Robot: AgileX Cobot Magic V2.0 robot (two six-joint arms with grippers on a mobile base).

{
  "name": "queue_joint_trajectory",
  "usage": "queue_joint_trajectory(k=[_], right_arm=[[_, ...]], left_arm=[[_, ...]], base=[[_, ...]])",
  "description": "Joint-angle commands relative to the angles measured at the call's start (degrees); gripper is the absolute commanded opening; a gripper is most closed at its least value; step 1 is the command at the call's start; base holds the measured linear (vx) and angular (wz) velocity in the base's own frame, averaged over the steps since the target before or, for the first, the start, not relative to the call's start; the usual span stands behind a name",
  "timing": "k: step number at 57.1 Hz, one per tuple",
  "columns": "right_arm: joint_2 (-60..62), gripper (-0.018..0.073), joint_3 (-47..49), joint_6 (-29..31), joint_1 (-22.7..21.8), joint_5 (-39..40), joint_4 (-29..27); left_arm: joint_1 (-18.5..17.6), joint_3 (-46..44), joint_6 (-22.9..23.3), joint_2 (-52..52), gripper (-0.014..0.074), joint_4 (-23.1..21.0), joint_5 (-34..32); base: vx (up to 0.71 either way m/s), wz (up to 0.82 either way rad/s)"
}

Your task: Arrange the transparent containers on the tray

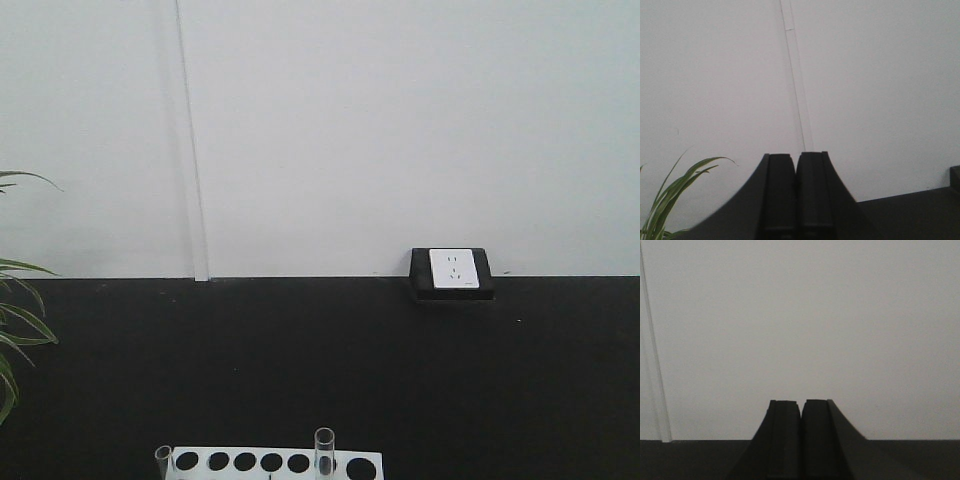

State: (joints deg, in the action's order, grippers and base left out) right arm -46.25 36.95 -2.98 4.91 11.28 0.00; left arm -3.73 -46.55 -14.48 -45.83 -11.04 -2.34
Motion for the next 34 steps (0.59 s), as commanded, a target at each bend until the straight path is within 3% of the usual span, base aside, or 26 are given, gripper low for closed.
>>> queue_joint_trajectory(k=[1, 13, 25, 34], right_arm=[[0.0, 0.0030, 2.3, -4.0, -0.3, 5.8, 0.0], [0.0, 0.0194, 2.3, -5.7, -0.3, 5.3, 0.4], [-0.2, 0.0542, 2.3, -5.7, -0.3, 2.6, 0.5], [-0.4, 0.0716, 2.3, -5.6, -0.3, 3.2, 0.4]], left_arm=[[-0.2, -2.3, -0.1, -0.3, 0.0054, 0.0, -3.1], [-0.2, -2.3, -0.1, -0.3, 0.0211, 0.0, -0.7], [-0.2, -2.3, -0.1, -0.3, 0.0468, -0.1, 1.6], [-0.2, -2.3, -0.1, -0.3, 0.0566, 0.0, 1.5]], base=[[0.00, 0.00], [0.00, 0.00], [0.00, 0.00], [0.00, 0.00]])
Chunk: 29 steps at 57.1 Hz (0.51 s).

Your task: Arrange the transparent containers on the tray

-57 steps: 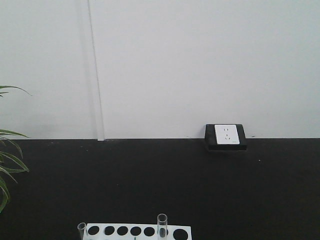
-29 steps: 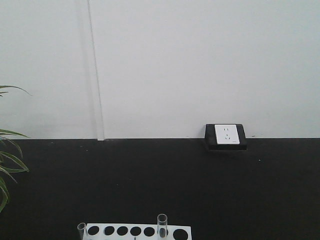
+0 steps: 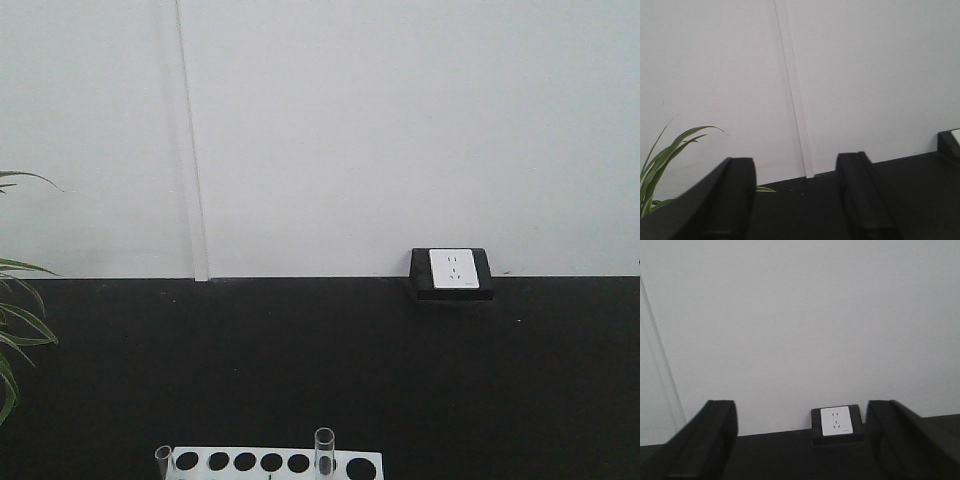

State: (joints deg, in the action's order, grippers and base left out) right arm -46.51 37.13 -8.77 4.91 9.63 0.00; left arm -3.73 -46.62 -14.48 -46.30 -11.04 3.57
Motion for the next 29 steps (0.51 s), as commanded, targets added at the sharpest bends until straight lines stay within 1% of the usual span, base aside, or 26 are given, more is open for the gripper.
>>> queue_joint_trajectory(k=[1, 10, 17, 22, 29], right_arm=[[-0.2, 0.0730, 2.1, 0.2, -0.3, 5.3, 0.4], [-0.2, 0.0721, 2.1, 0.0, -0.3, 8.4, 0.0], [-0.2, 0.0692, 2.1, 0.6, -0.3, 10.9, 0.9], [-0.2, 0.0664, 1.9, 1.9, -0.3, 12.0, 4.2], [-0.2, 0.0617, -0.3, 1.5, -0.3, 14.7, 9.5]], left_arm=[[-0.2, -2.2, -0.1, 0.3, 0.0569, 0.0, -4.5], [-0.2, -2.2, 0.7, 0.4, 0.0563, -0.2, -7.5], [-0.2, -2.1, 5.4, 0.4, 0.0555, -0.6, -7.9], [-0.3, -1.8, 5.8, 0.4, 0.0552, -0.4, -8.0], [-1.4, 1.4, 5.8, 0.6, 0.0540, -0.5, -8.5]], base=[[0.00, 0.00], [0.00, 0.00], [0.00, 0.00], [0.00, 0.00], [0.00, 0.00]])
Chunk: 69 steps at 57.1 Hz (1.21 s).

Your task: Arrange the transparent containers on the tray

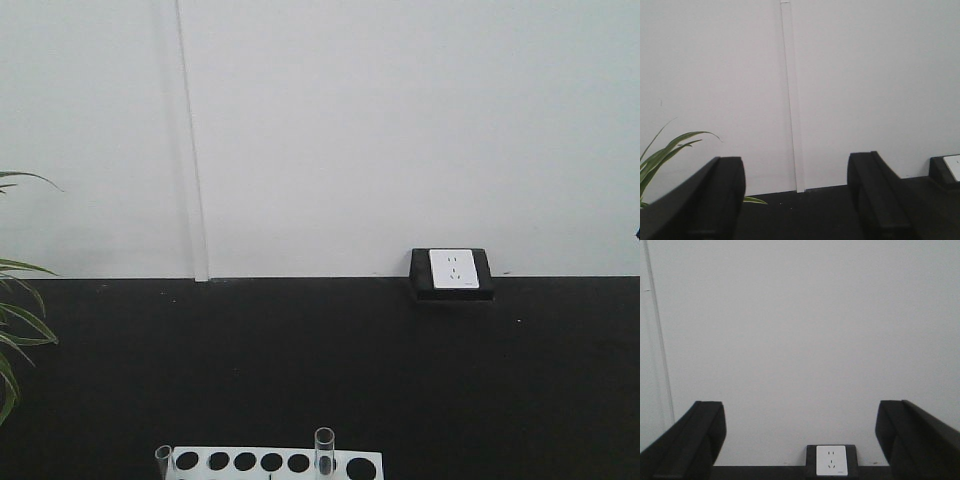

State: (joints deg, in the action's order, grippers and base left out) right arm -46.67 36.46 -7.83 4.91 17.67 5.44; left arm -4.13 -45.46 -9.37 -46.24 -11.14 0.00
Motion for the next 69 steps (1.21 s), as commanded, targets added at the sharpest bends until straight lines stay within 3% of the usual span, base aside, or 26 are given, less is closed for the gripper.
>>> queue_joint_trajectory(k=[1, 8, 25, 28, 33, 42, 48, 55, 69], right_arm=[[0.0, 0.0610, -0.1, 0.4, -0.3, 6.9, 4.4], [0.0, 0.0563, -3.3, -1.8, -0.3, 8.9, 5.6], [0.0, 0.0523, -8.1, -2.5, -0.3, 12.7, 5.7], [0.0, 0.0523, -8.1, -2.4, -0.3, 12.9, 5.8], [0.0, 0.0523, -8.1, -2.1, -0.3, 13.3, 5.8], [0.0, 0.0522, -8.1, -2.1, -0.3, 13.4, 5.8], [0.0, 0.0522, -8.1, -2.1, -0.3, 13.4, 5.8], [0.0, 0.0522, -8.1, -2.1, -0.3, 13.4, 5.8], [0.0, 0.0522, -8.1, -2.1, -0.3, 13.4, 5.8]], left_arm=[[-1.1, 0.9, 0.6, 0.7, 0.0538, -0.3, -5.0], [-2.8, 6.9, 0.6, 1.1, 0.0518, 0.5, -8.0], [-9.1, 22.5, 1.1, 0.8, 0.0476, 3.9, -22.1], [-10.5, 25.0, 2.8, 0.8, 0.0472, 5.6, -23.6], [-13.0, 29.3, 10.3, 0.7, 0.0470, 10.0, -25.9], [-15.3, 35.5, 21.4, -3.5, 0.0470, 21.8, -33.7], [-15.3, 35.9, 23.9, -9.4, 0.0470, 26.1, -41.7], [-15.3, 34.0, 23.9, -17.7, 0.0470, 25.9, -50.1], [-15.3, 27.3, 22.7, -31.6, 0.0470, 25.6, -55.8]], base=[[0.00, 0.00], [0.00, 0.00], [0.00, 0.00], [0.00, 0.00], [0.00, 0.00], [0.00, 0.00], [0.00, 0.00], [0.00, 0.00], [0.00, 0.00]])
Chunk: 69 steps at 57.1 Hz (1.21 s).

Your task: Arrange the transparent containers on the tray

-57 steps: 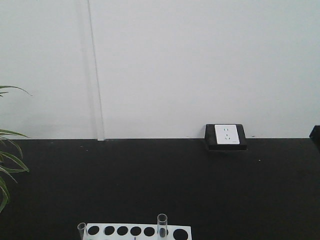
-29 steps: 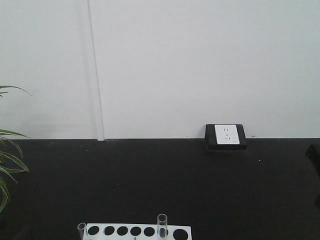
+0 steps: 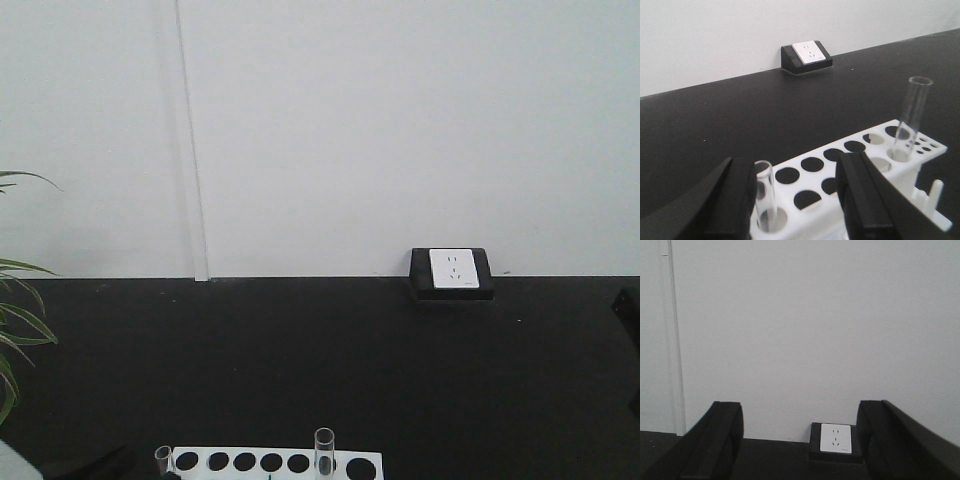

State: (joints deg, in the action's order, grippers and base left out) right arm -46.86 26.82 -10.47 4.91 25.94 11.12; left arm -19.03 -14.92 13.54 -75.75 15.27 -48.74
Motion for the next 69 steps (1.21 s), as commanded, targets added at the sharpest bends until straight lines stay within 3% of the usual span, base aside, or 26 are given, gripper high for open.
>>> queue_joint_trajectory(k=[1, 13, 33, 39, 53, 69], right_arm=[[0.2, 0.0522, 1.6, 0.6, -0.3, 5.1, 0.1], [0.2, 0.0522, 1.6, 0.6, -0.3, 5.1, 0.1], [0.2, 0.0522, 1.6, 1.5, -0.3, 5.1, 0.1], [0.2, 0.0522, 1.6, 1.5, -0.3, 5.1, 0.1], [0.2, 0.0522, 1.6, 1.5, -0.3, 4.9, 0.1], [0.2, 0.0522, 1.6, 1.5, -0.3, 4.6, 0.1]], left_arm=[[-0.4, -3.6, -0.2, -2.8, 0.0470, -1.0, -7.3], [-0.4, -7.2, -1.3, -9.9, 0.0470, -7.2, -9.5], [-0.4, -10.8, -1.1, -17.1, 0.0440, -4.3, -10.2], [-0.4, -10.8, -1.2, -17.4, 0.0349, -4.3, -11.9], [-0.4, -10.8, -1.3, -17.4, -0.0010, -4.4, -15.3], [-0.4, -11.5, -1.1, -9.6, -0.0006, -4.4, -14.7]], base=[[0.00, 0.00], [0.00, 0.00], [0.00, 0.00], [0.00, 0.00], [0.00, 0.00], [0.00, 0.00]])
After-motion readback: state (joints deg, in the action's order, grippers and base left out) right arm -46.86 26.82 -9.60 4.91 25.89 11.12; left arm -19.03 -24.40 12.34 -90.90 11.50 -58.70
